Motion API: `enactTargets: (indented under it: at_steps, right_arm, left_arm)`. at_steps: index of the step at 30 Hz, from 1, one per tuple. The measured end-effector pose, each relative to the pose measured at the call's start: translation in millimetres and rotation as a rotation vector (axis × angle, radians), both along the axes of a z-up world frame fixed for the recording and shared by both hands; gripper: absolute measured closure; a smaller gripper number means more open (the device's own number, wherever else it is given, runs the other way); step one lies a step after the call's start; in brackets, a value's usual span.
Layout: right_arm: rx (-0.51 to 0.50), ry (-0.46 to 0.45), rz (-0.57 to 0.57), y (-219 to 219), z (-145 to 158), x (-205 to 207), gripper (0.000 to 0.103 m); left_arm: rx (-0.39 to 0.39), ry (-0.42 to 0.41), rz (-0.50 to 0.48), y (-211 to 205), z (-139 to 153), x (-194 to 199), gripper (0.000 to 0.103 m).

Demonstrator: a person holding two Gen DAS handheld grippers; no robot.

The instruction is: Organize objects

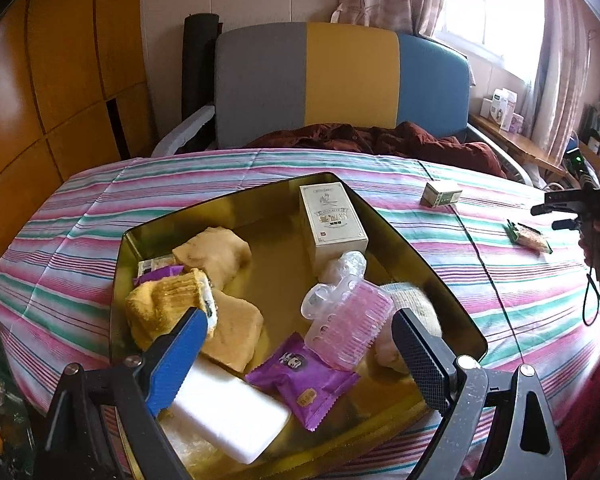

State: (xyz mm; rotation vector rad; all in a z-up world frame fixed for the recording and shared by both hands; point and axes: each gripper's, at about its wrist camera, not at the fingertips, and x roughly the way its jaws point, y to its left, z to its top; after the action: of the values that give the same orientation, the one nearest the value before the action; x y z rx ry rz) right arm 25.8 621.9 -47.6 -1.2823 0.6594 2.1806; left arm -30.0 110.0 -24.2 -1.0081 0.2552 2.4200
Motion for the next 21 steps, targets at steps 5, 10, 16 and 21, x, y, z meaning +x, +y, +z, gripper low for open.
enactTargets:
  at_steps: [5, 10, 16, 21]
  right_arm:
    - [-0.066, -0.004, 0.023, 19.6, -16.8, -22.5, 0.024]
    - [-0.161, -0.058, 0.048, 28.3, -42.4, -35.0, 0.024]
    - [-0.274, -0.038, 0.108, 8.7, -39.3, -8.3, 0.024]
    - [-0.323, -0.031, 0.19, -18.1, -36.9, 8.2, 0.024]
  left_arm:
    - [-0.009, -0.011, -0.01, 9.5, -1.0, -4.7, 0.009]
    - [-0.024, -0.025, -0.026, 20.1, -2.8, -9.3, 0.009]
    - [-0.014, -0.015, -0.066, 35.5, 4.6, -14.8, 0.009]
    - [0.0, 0.029, -0.131, 56.9, 21.4, -16.0, 0.009]
